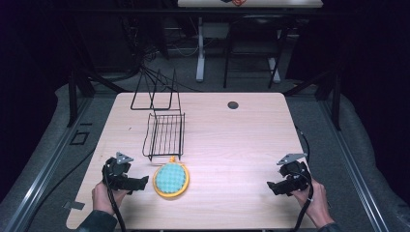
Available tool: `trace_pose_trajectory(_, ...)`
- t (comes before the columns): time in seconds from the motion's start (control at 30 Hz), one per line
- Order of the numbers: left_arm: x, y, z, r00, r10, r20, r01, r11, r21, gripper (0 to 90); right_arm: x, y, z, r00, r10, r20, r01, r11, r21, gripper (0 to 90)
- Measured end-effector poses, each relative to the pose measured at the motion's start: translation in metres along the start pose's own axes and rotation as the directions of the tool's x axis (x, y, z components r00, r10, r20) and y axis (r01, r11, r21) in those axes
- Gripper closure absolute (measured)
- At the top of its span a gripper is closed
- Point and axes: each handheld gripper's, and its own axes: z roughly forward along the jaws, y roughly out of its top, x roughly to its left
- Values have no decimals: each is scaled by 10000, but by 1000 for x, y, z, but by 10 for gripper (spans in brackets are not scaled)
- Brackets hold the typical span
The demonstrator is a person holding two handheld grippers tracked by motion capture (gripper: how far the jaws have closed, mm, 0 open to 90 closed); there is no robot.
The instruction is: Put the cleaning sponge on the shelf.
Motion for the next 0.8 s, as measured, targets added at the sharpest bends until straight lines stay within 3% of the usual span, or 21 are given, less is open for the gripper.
trace_pose_trajectory(0.33, -13, 7, -2, 9977, 547, 391, -541, 9984, -164, 2, -2, -2, 0, 10000, 12, -3, -12, 10000, 71, 80)
trace_pose_trajectory(0.57, -20, 9, -2, 9956, 551, 753, -532, 9982, -271, 2, -1, -1, -1, 10000, -61, -35, 61, 9999, 91, 83)
trace_pose_trajectory(0.8, -26, 16, 0, 9927, 607, 1045, -559, 9973, -484, 121, 0, -2, 1, 10000, -76, -8, 76, 9999, 132, 90)
